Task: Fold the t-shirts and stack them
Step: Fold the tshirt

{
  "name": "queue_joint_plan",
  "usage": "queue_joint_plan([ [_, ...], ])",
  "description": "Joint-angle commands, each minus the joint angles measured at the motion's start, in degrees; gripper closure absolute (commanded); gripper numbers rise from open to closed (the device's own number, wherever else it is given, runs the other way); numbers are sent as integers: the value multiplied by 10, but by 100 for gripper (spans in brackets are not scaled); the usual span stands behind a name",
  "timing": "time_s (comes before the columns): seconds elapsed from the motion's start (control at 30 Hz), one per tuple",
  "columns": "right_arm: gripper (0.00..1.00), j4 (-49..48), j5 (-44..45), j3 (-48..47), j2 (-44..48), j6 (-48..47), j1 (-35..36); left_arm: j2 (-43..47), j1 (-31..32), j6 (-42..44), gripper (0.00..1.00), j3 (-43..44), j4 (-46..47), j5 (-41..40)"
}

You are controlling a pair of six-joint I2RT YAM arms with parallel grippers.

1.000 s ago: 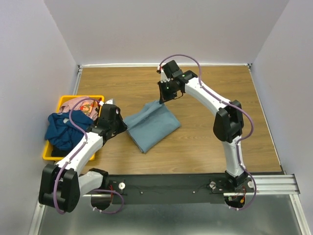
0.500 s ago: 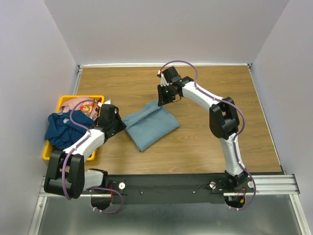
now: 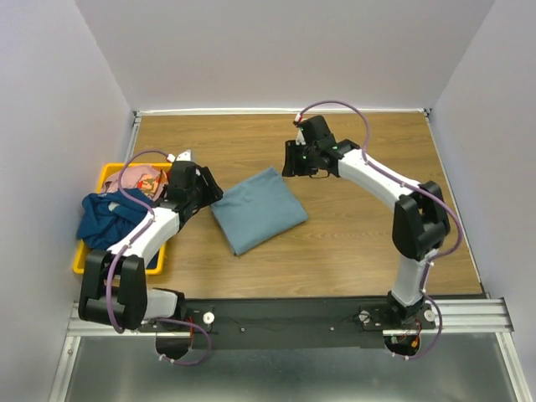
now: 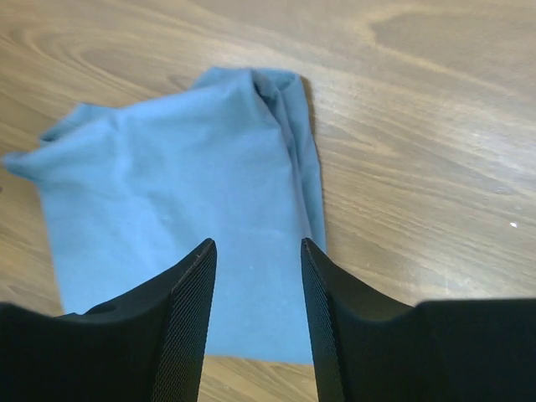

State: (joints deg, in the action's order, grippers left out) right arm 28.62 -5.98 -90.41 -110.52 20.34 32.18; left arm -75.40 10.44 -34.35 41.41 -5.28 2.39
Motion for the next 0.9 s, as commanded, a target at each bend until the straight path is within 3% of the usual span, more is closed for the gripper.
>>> queue_joint_plan([
  [0.0, 48, -82, 36, 59, 63, 30, -2, 64, -4, 9, 32, -4, 5, -20],
  [0.1, 46, -137, -30, 96, 87, 28, -1, 122, -2, 21, 31, -12, -3, -6],
  [0.2, 46, -193, -156, 102, 67, 38, -1, 161, 5, 5, 34, -39, 6, 51],
  [0.33, 44, -340, -340, 100, 5, 117, 0, 163, 7, -48, 53, -112, 88, 117],
  [0.43, 43, -431, -391, 86, -58, 175, 0, 120, 7, -71, 62, -128, 144, 126],
  [0.63, 43, -485, -379, 36, -179, 232, -13, -18, -31, -133, 73, -121, 256, 119],
  [0.87, 43, -574, -343, 41, -264, 310, -79, -220, -60, -150, 78, 30, 286, 144],
])
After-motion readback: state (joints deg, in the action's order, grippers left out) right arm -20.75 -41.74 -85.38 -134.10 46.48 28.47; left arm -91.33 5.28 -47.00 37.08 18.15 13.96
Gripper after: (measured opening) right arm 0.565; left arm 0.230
